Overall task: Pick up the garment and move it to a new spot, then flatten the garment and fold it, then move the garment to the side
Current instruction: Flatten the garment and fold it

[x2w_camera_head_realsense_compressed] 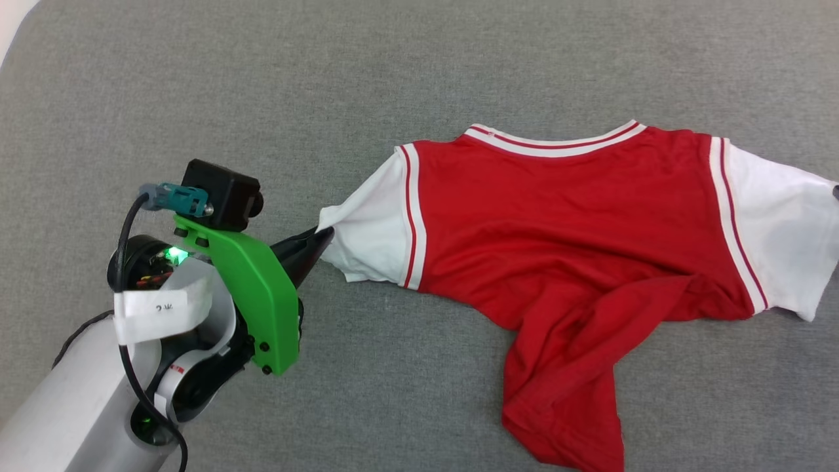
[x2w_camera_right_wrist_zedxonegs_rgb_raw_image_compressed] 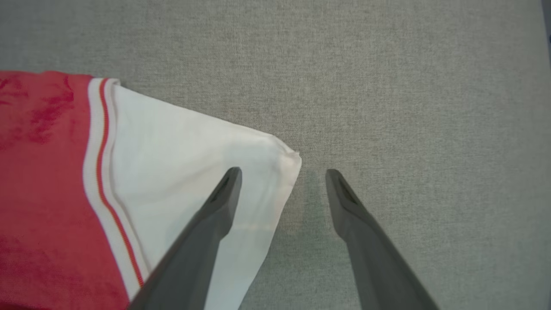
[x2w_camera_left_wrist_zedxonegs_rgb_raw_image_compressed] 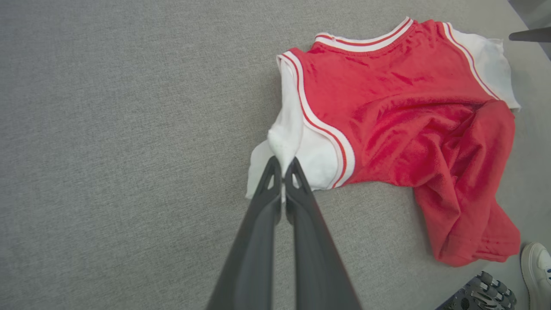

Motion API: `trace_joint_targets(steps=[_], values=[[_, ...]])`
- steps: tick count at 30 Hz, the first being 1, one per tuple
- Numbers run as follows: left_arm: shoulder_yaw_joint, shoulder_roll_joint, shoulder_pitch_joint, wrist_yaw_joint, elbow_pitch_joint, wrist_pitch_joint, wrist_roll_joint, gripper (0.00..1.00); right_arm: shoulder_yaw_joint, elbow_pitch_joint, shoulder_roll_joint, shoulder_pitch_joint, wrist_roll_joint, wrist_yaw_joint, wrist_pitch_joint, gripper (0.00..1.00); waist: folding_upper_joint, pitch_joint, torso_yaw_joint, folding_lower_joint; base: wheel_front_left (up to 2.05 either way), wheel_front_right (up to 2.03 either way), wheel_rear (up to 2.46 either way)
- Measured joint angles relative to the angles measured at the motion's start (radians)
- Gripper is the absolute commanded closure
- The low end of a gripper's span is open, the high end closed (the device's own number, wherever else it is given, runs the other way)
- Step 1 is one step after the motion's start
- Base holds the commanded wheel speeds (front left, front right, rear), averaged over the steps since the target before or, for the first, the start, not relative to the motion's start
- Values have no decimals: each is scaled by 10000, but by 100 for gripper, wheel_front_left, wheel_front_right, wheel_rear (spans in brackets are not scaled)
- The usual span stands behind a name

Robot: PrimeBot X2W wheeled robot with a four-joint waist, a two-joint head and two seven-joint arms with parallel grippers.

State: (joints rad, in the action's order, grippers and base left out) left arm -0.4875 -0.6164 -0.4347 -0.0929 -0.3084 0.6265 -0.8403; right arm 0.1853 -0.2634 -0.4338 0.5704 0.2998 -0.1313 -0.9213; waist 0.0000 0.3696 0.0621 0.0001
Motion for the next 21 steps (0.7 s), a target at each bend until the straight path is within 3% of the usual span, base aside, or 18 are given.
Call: trace_joint_targets(steps=[6,15,16,17,18,21], values=[[-161,0,35,-115,-715,6,128,100,-59,-1024,-242,679,-213,0,-337,0,0,459,382,0,0,0,0],[-244,69,26,-171,-855,0,144,100,-612,-1521,-499,890,-100,12,-782,0,0,948,642,0,0,0,0],[-232,69,26,-171,-823,-8,144,100,-675,-1534,-535,881,-36,13,-851,39,0,982,654,0,0,0,0],[-221,69,26,-171,-792,-10,144,100,-740,-1538,-550,866,4,13,-905,55,0,1004,660,0,0,0,0],[-213,69,25,-171,-750,-10,144,100,-794,-1534,-571,868,94,12,-951,100,0,1021,665,0,0,0,0],[-176,67,19,-171,-616,-54,148,100,-872,-1534,-545,869,290,12,-882,100,0,994,654,-1,0,0,0]])
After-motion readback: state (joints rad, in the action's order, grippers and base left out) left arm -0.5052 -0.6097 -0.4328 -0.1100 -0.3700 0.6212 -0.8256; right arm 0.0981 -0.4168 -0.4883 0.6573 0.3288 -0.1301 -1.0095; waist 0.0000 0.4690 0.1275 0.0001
